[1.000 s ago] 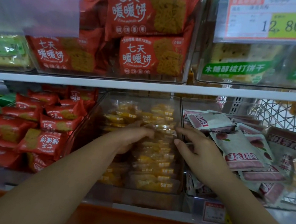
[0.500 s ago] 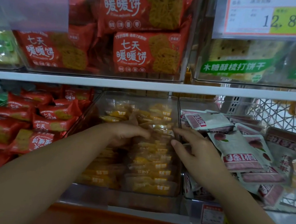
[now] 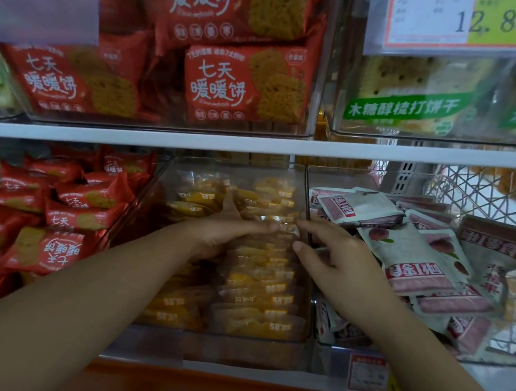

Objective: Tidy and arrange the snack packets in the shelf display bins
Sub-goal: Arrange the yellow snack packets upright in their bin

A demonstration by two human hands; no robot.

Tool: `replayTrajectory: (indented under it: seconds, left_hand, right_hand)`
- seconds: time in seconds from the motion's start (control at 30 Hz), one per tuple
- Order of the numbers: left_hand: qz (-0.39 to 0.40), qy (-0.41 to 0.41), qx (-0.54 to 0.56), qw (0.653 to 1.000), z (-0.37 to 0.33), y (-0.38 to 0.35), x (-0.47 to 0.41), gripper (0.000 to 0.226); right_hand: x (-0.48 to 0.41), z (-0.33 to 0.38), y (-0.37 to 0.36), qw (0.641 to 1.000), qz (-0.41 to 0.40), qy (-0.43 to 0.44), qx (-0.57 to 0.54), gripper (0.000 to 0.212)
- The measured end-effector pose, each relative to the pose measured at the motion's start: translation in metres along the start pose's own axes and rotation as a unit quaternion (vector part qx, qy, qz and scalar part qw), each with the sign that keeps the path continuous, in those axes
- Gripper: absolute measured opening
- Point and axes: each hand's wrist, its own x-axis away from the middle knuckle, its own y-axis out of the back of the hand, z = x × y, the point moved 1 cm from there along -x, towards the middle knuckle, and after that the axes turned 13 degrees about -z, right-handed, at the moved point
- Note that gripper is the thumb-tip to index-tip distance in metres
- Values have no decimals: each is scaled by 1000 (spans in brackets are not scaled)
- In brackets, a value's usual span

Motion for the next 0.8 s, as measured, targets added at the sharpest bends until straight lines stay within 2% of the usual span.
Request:
replayTrajectory:
  seconds: [0.07,0.17,0.33,0.47,0.6,0.8]
  left_hand:
    - [-12,-11,13,1000,-1,-1,0,134]
    - [-10,-19,18,1000,-3,-1,3,130]
    - [-53,-41,19,998,-3,-5,3,123]
    - [-57,-49,34,997,-5,-6,3,130]
    - [-75,-64,30,995,-2,-7,1,124]
    - [-99,-100,-20,990,-4,-3,1,134]
  right_hand:
    - [0,0,1,1000,0,1,-3,41]
    - [-1,1,1,1000,0,4,-3,41]
    - [-1,2,3,1000,0,4,2,40]
    - [0,3,4,1000,1,4,-10,39]
    - [-1,3,5,1000,5,5,-1,39]
    - [0,3,5,1000,9,4,3,41]
